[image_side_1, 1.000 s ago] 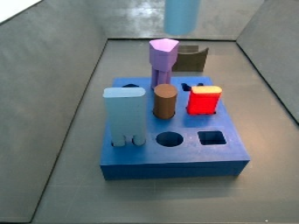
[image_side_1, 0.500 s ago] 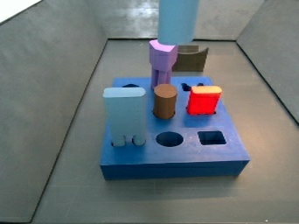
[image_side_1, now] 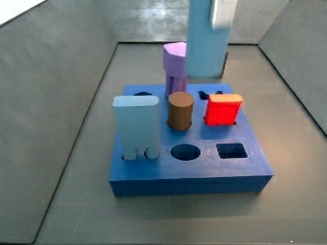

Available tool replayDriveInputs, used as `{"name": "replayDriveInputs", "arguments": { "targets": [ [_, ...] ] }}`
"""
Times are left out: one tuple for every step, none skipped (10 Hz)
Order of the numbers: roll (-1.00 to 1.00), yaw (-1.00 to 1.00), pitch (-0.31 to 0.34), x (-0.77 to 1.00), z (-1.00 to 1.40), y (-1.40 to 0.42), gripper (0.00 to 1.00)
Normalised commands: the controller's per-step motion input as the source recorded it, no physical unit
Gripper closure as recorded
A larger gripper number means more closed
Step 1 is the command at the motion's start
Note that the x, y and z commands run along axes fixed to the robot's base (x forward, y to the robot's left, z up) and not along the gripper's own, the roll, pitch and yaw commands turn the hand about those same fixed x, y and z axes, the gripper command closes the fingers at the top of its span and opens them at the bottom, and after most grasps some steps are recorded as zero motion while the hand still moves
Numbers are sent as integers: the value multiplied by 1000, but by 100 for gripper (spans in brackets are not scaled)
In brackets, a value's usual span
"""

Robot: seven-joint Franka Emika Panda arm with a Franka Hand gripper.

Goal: Pick up the oval object. Move up. Move to above the board. Insert the oval object.
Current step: Insert the oval object.

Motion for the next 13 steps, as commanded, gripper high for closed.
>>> {"name": "replayDriveInputs", "arguments": {
  "targets": [
    [43, -711, -104, 3, -863, -366, 100],
    [0, -649, -119, 0, -883, -391, 100],
    [0, -649, -106, 0, -860, -391, 100],
    [-66, -669, 59, 0, -777, -151, 100],
    [-147, -351, 237, 0, -597, 191, 100],
    [-154, -134, 287, 66, -551, 263, 100],
    [-131, 0, 300, 114, -546, 194, 100],
    [-157, 0, 316, 86, -489, 143, 100],
    [-150, 0, 277, 0, -540, 54, 100],
    [-180, 0, 189, -63, -563, 37, 100],
    [-183, 0, 121, -140, -509, 0, 100],
    [-93, 43, 66, -277, -226, -77, 100],
    [-81, 86, 69, -214, -283, 0, 100]
  ]
}}
